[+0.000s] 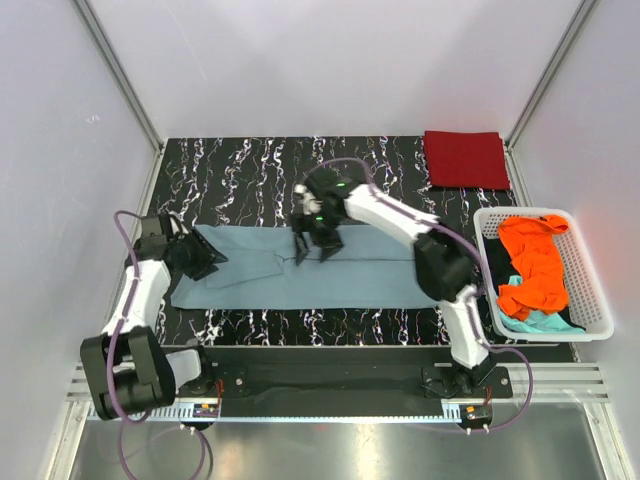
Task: Fold and stack the t-shirts
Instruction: Fold the tshirt
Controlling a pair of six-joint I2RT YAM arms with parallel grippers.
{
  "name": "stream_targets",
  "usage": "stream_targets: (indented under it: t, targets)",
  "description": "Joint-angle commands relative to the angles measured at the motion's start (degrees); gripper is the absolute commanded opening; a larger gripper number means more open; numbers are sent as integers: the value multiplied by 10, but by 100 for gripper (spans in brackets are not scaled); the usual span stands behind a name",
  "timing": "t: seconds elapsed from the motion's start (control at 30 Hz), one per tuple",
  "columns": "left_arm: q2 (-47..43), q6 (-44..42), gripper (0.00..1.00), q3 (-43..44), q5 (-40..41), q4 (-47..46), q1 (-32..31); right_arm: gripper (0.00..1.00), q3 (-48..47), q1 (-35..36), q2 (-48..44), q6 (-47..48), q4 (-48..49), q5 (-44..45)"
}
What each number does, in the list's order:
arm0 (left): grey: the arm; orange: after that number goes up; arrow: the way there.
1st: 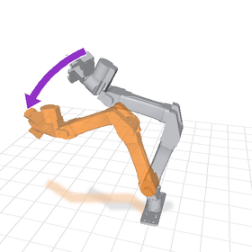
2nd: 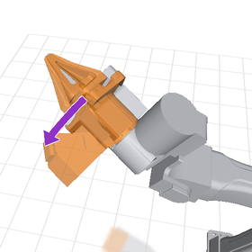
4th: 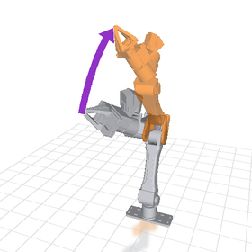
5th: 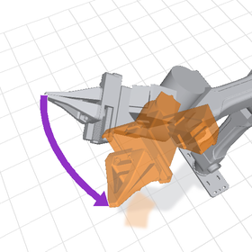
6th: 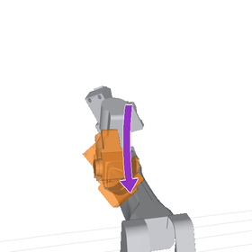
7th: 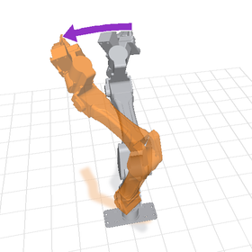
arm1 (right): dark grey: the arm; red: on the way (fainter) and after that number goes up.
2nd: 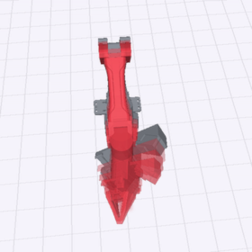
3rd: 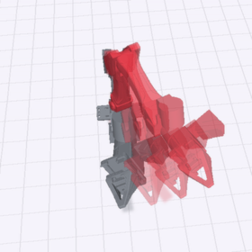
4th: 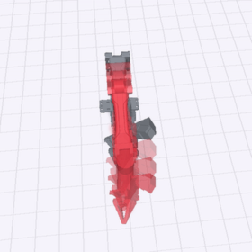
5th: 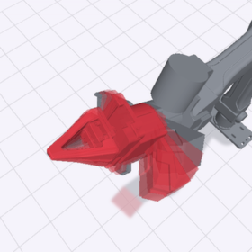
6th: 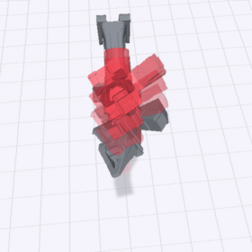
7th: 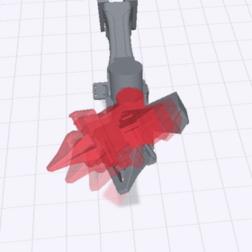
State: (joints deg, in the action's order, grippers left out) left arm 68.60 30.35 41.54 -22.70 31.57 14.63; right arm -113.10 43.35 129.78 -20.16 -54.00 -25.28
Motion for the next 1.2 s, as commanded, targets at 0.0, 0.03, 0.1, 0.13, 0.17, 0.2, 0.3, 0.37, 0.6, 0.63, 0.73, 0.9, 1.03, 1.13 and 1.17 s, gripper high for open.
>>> stream_targets:
  t: [0.0, 0.03, 0.1, 0.13, 0.17, 0.2, 0.3, 0.37, 0.6, 0.63, 0.73, 0.9, 1.03, 1.13, 1.17]
  targets:
    - [-30, 50, 45, -13, 37, 1, -54, 78, 147, -57, -183, 31, -15, 85]
    - [-35, 61, 46, -15, 55, 1, -78, 83, 184, -63, -210, 33, -8, 109]
    - [-39, 99, 47, -26, 60, 2, -91, 84, 273, -71, -280, 35, -5, 125]
    - [-41, 115, 48, -30, 59, 3, -94, 85, 297, -73, -301, 35, -1, 141]
    - [-39, 137, 48, -31, 65, 4, -95, 86, 318, -73, -318, 35, 2, 152]
    - [-33, 141, 49, -28, 75, 4, -98, 86, 355, -73, -344, 34, 6, 163]
    - [-15, 136, 49, -5, 121, 10, -108, 86, 390, -74, -355, 43, 21, 211]
    - [7, 128, 48, 9, 135, 14, -113, 86, 386, -74, -345, 47, 31, 235]
    - [122, 96, 50, 52, 179, 18, -130, 88, 345, -74, -256, 56, 31, 249]
    - [139, 94, 50, 54, 185, 15, -131, 88, 342, -74, -244, 56, 32, 249]
    - [198, 69, 51, 68, 190, -6, -137, 88, 324, -74, -195, 43, 33, 269]
    - [284, 38, 52, 123, 207, -9, -142, 89, 329, -60, -150, 11, 43, 301]
    - [358, 9, 51, 201, 206, -5, -144, 90, 343, -49, -136, 4, 50, 285]
    - [432, -28, 51, 299, 203, 21, -163, 90, 354, -29, -135, -1, 62, 232]
    - [455, -35, 51, 358, 204, 29, -165, 90, 351, -21, -133, -3, 62, 220]
